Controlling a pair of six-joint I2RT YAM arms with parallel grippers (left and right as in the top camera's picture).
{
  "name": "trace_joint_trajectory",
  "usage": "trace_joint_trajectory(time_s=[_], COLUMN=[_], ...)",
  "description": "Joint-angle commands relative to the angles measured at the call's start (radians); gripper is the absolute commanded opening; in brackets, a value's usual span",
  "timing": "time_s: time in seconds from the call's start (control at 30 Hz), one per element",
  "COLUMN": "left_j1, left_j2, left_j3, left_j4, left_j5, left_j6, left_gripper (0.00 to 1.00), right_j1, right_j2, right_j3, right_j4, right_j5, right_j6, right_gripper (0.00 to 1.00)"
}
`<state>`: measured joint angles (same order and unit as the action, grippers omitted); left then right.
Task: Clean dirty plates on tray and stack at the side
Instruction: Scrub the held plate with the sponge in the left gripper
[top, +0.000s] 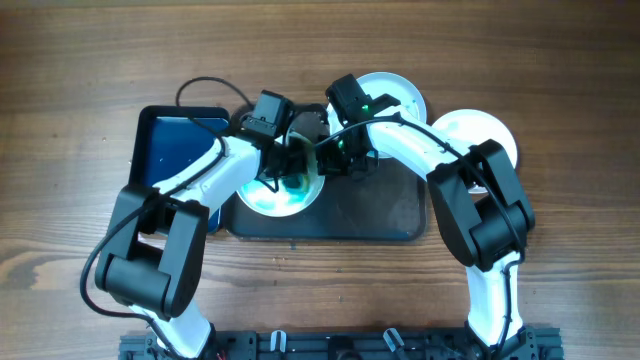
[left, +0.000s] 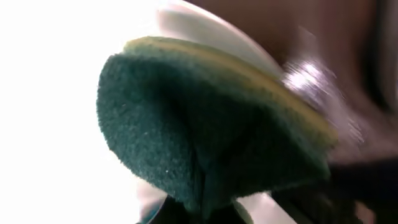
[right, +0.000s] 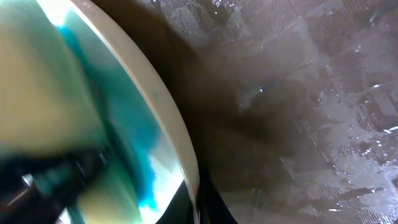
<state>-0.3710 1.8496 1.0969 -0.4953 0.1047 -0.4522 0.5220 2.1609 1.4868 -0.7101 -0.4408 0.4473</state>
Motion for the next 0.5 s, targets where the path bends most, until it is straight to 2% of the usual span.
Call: trace_joint_trajectory(time_s=[0.0,0.07,0.13,0.2,0.23,0.27,0.3,0.33,0.37,0.4,0.47], left_j1=[0.016,0.016,0.016,0.01,0.003,-0.006,-0.01,-0.012,-0.011,-0.011,-0.01], left_j2=[0.011,0.011,0.011,0.011,0.011,0.011,0.011,0.011,0.011,0.011,0.011], left_j3=[-0.006,-0.006,-0.006,-0.006,-0.006,-0.006,-0.006,-0.006,-0.006,-0.006,-0.006], left_j4=[-0.061,-0.14,-0.201,-0.263,-0.281,-0.27,-0.257,-0.23,-0.221,-0.215,-0.183], left_j5=[-0.431,-0.527,-0.522,-0.444,-0.345,-0.183,-0.085,0.115,0.244,0.342,0.367], left_j6=[-0.19,-0.244,-0.249,-0.248,-0.224,-0.111,-0.026,0.139,0.254,0.346,0.373], left_gripper=[0.04,0.04,0.04,0.04,0.04,0.04,0.04,0.04,0.04,0.04,0.04], right_j1=[0.009,0.009,0.009,0.009,0.009,0.009,0.009,0.009,0.009,0.009,0.009], right_j2=[0.033,0.033,0.033,0.033,0.033,0.033,0.033,0.033,0.033,0.033,0.033], right_j3=[-0.007,-0.007,-0.007,-0.007,-0.007,-0.007,-0.007,-0.007,-0.007,-0.007,-0.007], right_j4=[-0.002,-0.002,0.0,0.002,0.003,0.003,0.003,0.003,0.003,0.003,0.003], right_j5=[0.008,0.008,0.008,0.008,0.008,0.008,0.008,0.008,0.008,0.008,0.008], right_j6=[0.0,-0.001,0.0,0.001,0.001,0.001,0.001,0.001,0.001,0.001,0.001], right_gripper=[0.04,0.04,0.04,0.04,0.04,0.04,0.04,0.04,0.04,0.04,0.04])
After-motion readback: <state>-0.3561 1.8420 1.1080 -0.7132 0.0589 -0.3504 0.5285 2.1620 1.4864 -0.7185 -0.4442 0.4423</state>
